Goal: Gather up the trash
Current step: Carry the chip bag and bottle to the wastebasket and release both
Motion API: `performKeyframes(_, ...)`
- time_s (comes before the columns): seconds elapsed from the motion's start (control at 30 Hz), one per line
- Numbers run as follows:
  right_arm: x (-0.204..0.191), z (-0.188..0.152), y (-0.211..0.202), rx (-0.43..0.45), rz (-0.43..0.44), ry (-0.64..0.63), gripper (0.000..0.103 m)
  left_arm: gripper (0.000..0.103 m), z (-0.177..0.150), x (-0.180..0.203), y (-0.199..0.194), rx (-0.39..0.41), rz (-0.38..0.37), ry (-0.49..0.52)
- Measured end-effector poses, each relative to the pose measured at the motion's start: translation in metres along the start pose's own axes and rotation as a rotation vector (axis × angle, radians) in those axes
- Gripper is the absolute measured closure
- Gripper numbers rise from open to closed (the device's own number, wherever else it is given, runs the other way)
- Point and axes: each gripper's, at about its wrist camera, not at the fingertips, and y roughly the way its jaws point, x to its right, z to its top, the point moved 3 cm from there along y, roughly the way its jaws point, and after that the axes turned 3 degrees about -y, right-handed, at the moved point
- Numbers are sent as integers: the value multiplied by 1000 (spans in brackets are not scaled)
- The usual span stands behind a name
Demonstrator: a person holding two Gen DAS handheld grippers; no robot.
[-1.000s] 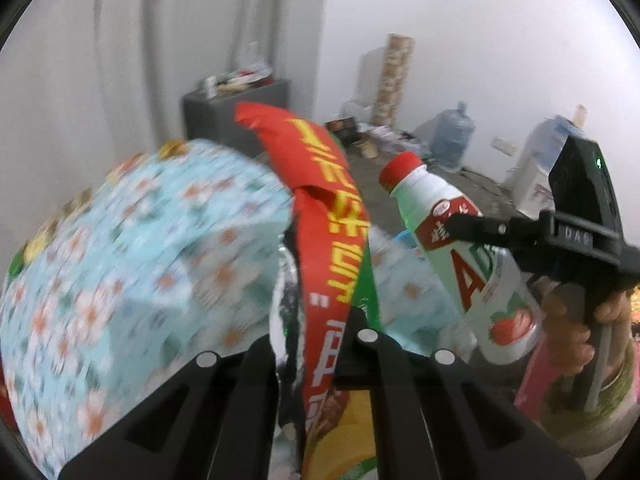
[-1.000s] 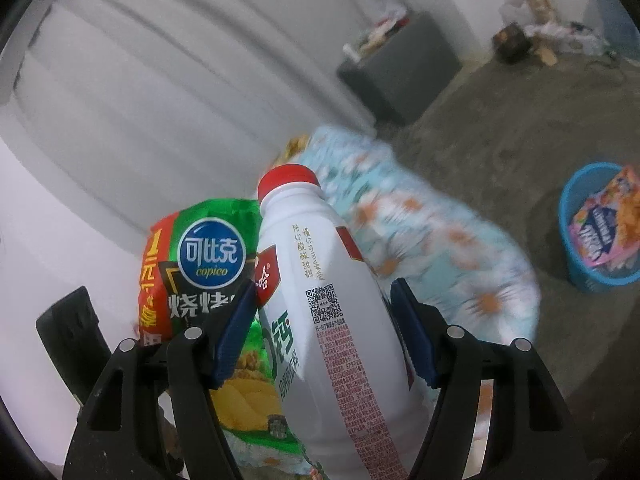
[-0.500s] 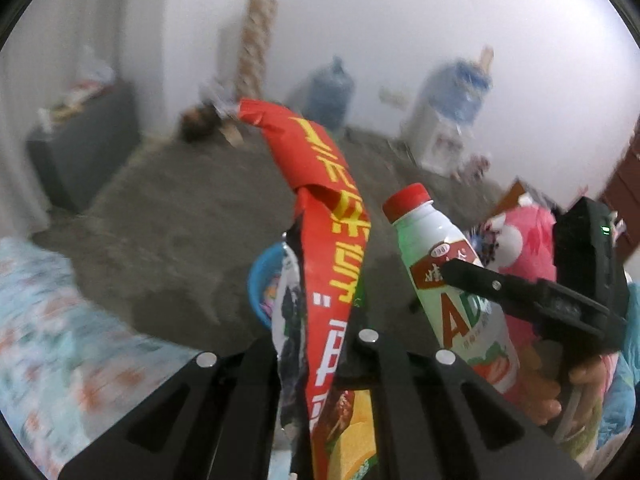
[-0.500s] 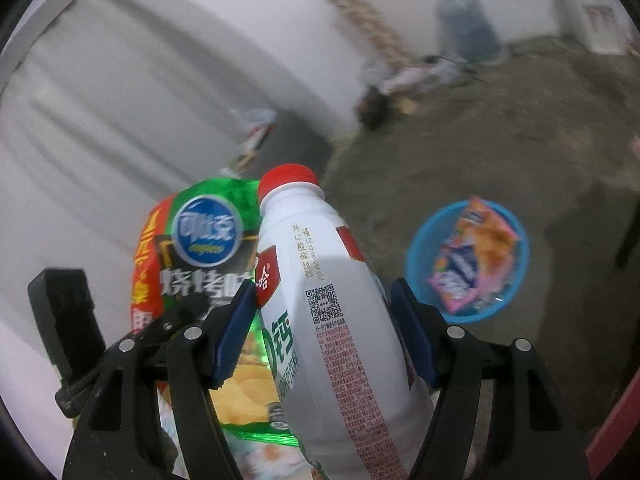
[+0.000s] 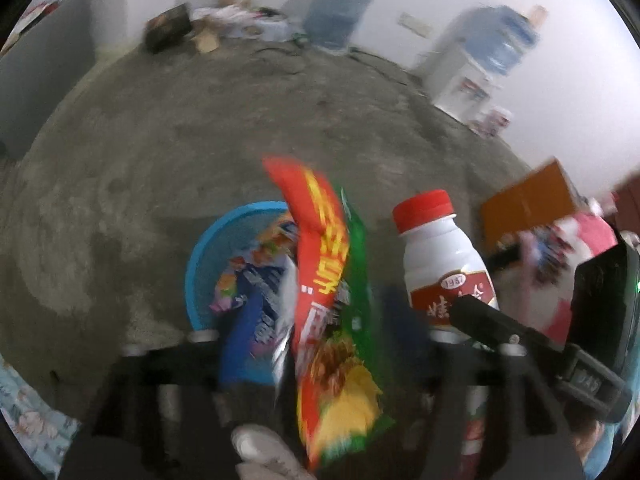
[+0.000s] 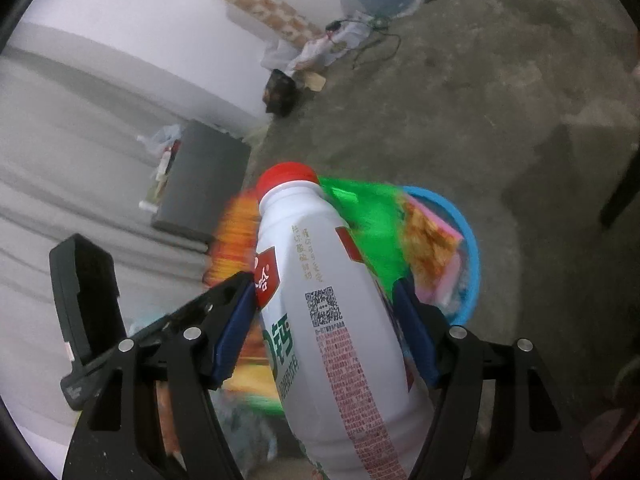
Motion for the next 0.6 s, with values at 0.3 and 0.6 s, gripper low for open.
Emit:
performKeyframes(0.3,48,-15,75,-74,-160,51,30,28,-2,-49,-2,-24,60,-188)
performKeyframes(0.6,58,-24,-5,52,-157,38,30,24,-5,-37,-94,153,30,-134)
